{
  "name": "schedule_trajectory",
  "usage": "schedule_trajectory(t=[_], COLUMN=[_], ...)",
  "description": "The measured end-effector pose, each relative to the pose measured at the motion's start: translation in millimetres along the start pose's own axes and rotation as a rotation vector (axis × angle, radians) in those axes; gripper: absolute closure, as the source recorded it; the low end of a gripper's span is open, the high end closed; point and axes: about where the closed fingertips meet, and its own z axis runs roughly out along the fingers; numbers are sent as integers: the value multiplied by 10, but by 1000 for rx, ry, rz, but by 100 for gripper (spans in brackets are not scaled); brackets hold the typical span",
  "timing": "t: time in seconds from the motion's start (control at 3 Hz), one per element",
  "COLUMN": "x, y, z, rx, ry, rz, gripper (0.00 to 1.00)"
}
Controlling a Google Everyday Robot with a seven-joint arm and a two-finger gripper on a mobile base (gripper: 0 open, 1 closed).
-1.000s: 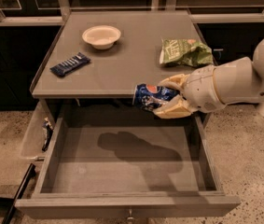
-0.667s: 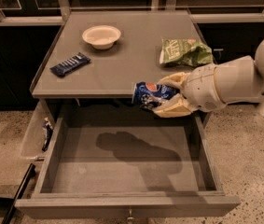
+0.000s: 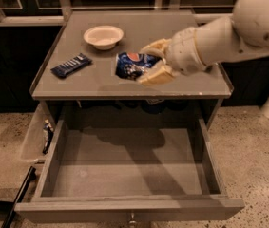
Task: Pick pepsi can from top drawer and place on counter
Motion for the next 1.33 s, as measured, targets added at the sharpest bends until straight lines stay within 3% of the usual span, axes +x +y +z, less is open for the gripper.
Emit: schedule_trajectory(t=[0.33, 0.67, 1.33], x=[-190, -120, 285], y=[-470, -846, -1190], z=[183, 333, 623], rx=[-4, 10, 22], ry=[-45, -62, -45], rz=[-18, 22, 136], gripper=[100, 100, 100])
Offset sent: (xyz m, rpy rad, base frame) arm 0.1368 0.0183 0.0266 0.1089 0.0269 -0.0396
